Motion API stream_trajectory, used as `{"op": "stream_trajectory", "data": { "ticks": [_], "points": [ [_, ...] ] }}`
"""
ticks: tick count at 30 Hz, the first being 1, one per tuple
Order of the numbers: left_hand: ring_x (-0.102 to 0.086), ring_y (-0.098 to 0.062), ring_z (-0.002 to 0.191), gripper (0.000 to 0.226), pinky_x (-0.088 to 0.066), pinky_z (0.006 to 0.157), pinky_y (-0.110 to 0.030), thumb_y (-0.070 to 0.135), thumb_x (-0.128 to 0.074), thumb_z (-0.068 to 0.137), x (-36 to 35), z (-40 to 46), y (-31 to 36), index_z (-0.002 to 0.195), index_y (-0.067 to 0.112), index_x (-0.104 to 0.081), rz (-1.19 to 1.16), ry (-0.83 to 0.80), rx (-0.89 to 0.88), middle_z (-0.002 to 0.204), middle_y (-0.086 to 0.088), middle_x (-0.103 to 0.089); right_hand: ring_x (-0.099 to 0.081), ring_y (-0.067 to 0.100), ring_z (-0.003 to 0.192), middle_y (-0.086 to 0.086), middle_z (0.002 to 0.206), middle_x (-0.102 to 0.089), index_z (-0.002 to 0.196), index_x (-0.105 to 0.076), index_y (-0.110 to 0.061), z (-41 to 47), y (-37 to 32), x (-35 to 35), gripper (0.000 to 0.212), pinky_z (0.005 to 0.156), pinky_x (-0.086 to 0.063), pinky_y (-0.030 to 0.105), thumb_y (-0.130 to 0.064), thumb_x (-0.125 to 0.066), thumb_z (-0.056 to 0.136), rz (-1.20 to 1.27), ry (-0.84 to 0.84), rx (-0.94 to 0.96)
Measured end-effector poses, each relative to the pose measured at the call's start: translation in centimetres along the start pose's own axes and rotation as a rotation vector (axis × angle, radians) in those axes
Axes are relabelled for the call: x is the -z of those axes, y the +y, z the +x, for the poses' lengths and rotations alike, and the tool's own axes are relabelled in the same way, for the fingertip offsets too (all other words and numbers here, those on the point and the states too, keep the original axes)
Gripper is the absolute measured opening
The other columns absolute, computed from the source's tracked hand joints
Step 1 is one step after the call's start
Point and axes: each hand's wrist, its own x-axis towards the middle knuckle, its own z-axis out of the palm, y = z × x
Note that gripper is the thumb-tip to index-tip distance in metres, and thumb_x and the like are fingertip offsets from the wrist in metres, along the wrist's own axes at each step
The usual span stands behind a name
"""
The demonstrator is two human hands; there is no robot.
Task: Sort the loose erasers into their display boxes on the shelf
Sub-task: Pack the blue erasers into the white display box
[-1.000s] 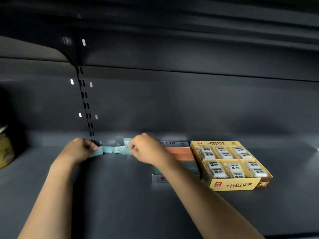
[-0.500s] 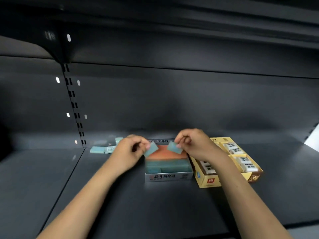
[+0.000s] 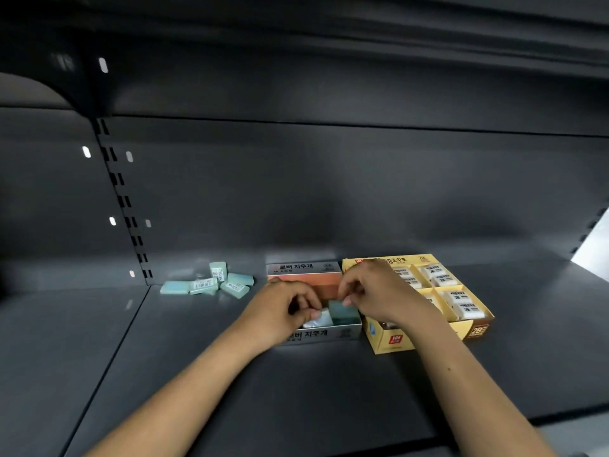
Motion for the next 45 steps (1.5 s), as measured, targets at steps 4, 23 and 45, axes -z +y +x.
{"op": "stream_trajectory", "data": {
  "ticks": [4,23,45],
  "points": [
    [-0.063,-0.005,0.076,0.004,-0.050,0.079,-0.025,0.026,-0.072,0.077,-0.2,0.2,-0.6,0.081,0.028,-0.073,0.097,-0.016,-0.019,0.077,0.010,-0.070,-0.051,0.009,0.088,-0.007,0.091,-0.067,0.085,-0.074,-0.021,0.2,-0.5,-0.3,0.009,0.093,-0.034,0.024,-0.014,-0.071,0.079,-0.067,-0.043,0.032],
    [-0.057,0.001,0.078,0.038,-0.038,0.076,-0.010,-0.003,-0.067,0.071,3.4,-0.1,-2.9,0.067,0.035,-0.069,0.065,0.133,-0.073,0.070,0.019,-0.061,-0.049,-0.002,0.071,-0.019,0.071,-0.056,0.071,-0.072,-0.024,0.8,-1.2,0.5,0.010,0.085,-0.035,0.015,-0.015,-0.078,0.073,0.004,-0.049,0.079],
    [-0.064,-0.021,0.087,0.030,-0.046,0.083,-0.027,-0.003,-0.074,0.067,12.2,-4.4,-13.9,0.076,0.025,-0.067,0.125,0.324,0.492,0.088,-0.002,-0.069,-0.065,0.031,0.093,0.012,0.101,-0.068,0.086,-0.069,-0.010,9.9,-11.0,-5.9,0.009,0.072,-0.048,0.028,-0.016,-0.063,0.085,-0.080,-0.053,0.172]
  ]
}}
